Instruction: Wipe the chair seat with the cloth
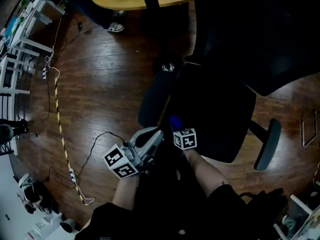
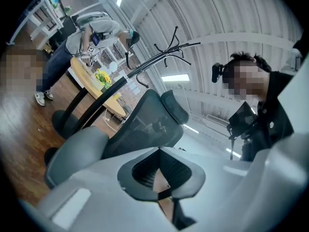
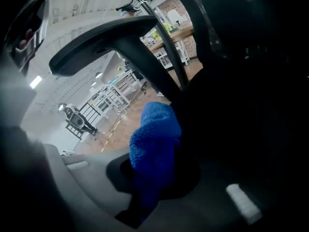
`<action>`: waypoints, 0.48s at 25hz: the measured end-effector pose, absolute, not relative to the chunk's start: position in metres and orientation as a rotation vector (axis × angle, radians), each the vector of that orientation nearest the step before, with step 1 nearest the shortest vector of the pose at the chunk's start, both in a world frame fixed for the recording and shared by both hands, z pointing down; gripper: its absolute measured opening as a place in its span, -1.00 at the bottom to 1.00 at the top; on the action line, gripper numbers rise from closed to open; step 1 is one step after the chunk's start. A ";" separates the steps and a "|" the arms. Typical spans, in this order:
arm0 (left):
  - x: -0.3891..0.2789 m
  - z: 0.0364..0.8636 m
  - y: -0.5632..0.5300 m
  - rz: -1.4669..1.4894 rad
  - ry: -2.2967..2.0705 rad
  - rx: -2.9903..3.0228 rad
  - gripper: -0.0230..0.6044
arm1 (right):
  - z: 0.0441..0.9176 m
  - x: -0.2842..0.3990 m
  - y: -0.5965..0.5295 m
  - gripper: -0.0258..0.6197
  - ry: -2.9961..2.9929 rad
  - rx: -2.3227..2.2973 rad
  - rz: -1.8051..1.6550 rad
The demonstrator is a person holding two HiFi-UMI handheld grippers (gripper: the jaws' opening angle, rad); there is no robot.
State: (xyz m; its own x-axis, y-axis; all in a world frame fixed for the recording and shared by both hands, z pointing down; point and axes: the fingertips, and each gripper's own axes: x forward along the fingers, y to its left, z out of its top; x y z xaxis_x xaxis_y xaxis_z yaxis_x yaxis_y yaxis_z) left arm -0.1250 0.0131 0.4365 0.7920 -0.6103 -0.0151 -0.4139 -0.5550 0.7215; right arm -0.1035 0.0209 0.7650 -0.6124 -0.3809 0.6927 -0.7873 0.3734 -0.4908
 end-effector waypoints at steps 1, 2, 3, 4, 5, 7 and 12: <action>-0.130 0.438 0.014 -0.337 -0.762 2.234 -0.92 | 0.765 -0.106 0.022 -0.81 -2.181 1.023 1.142; -0.132 0.440 0.015 -0.332 -0.765 2.233 -0.92 | 0.764 -0.107 0.023 -0.81 -2.198 1.033 1.130; -0.132 0.441 0.014 -0.327 -0.763 2.233 -0.92 | 0.764 -0.106 0.024 -0.81 -2.213 1.035 1.116; -0.130 0.441 0.013 -0.323 -0.756 2.236 -0.92 | 0.764 -0.104 0.025 -0.81 -2.218 1.035 1.104; -0.127 0.441 0.012 -0.319 -0.744 2.240 -0.92 | 0.765 -0.100 0.027 -0.81 -2.213 1.040 1.096; -0.118 0.440 0.011 -0.307 -0.705 2.249 -0.92 | 0.768 -0.086 0.032 -0.81 -2.179 1.074 1.099; -0.072 0.441 0.004 -0.237 -0.518 2.295 -0.92 | 0.780 -0.011 0.052 -0.81 -2.041 1.279 1.147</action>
State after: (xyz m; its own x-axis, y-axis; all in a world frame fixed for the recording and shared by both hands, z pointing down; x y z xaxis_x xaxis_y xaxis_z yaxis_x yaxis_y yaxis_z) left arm -0.0721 0.0041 0.4407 0.9006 -0.4344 -0.0132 -0.2939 -0.6312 0.7178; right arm -0.0110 0.0525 0.7797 -0.4554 -0.4972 0.7385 -0.8894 0.2160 -0.4030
